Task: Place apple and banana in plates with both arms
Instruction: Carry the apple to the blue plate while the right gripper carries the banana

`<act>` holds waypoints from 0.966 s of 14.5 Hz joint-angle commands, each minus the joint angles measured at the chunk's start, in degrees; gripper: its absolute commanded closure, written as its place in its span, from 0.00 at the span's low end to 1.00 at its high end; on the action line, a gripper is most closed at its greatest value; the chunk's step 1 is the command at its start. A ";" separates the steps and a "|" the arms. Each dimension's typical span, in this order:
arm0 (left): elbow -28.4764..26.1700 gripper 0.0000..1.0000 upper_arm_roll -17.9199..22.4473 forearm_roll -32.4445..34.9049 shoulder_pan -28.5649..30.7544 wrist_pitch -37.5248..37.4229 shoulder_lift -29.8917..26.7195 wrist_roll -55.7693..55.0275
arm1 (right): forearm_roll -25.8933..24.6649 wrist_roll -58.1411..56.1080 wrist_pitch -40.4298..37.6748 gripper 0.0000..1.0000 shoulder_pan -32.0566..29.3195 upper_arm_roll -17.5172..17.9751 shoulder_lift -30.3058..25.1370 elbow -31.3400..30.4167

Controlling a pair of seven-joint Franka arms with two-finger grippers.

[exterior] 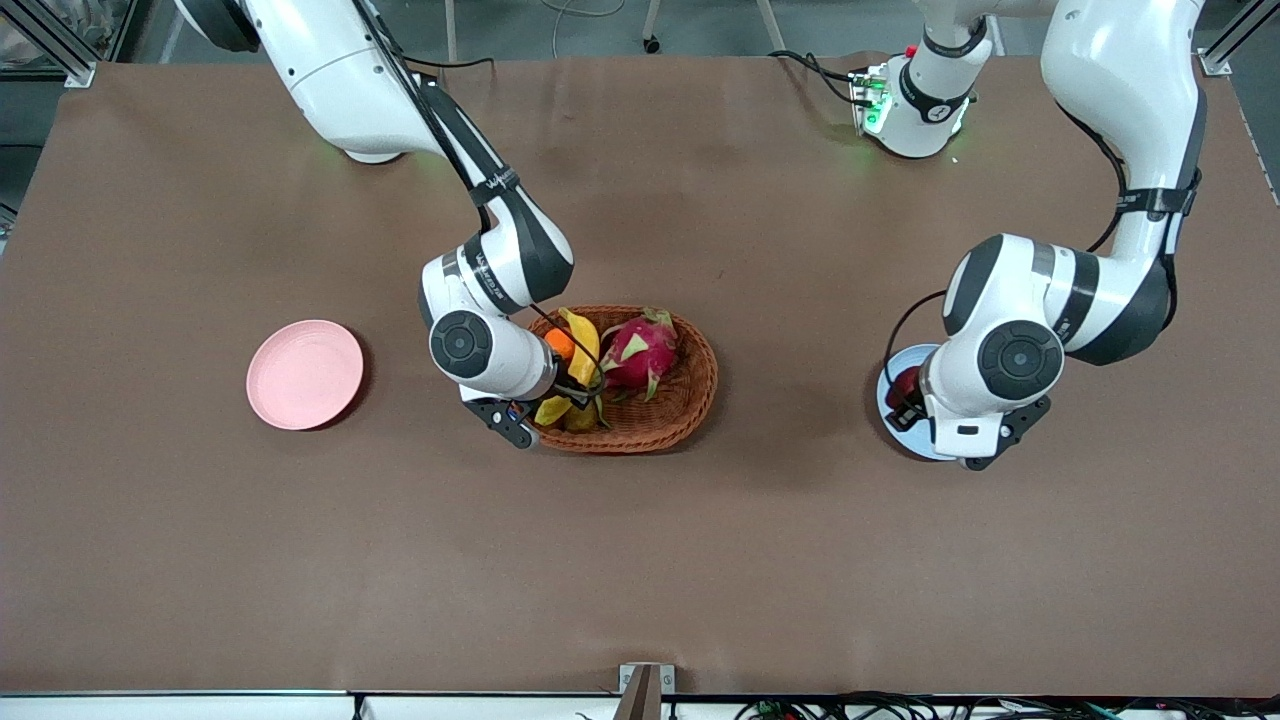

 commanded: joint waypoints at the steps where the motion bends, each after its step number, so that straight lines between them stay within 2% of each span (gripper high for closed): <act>1: -2.93 0.94 -0.50 4.37 1.91 0.27 0.84 1.70 | 1.05 -2.34 -0.60 0.77 0.19 -0.12 0.37 0.57; 4: -4.33 0.91 -0.50 4.55 3.33 0.27 1.64 3.12 | 0.79 -2.08 -2.61 0.78 0.19 -0.20 -0.16 1.62; 7: -4.25 0.89 -0.33 5.07 3.41 1.58 4.45 2.25 | 0.44 -1.99 -9.20 0.78 -0.16 -0.38 -0.42 4.43; 10: -5.92 0.88 -0.24 6.56 3.33 1.59 4.36 0.32 | 0.26 -2.34 -14.39 0.78 -1.22 -0.90 -3.57 4.87; 12: -5.83 0.89 -0.24 9.28 3.42 1.85 4.80 -1.44 | -1.39 -5.22 -16.85 0.78 -4.28 -0.99 -5.34 4.87; 14: -5.74 0.88 -0.24 10.17 3.33 1.86 5.33 -3.02 | -4.12 -13.19 -21.85 0.78 -9.98 -0.99 -6.66 4.79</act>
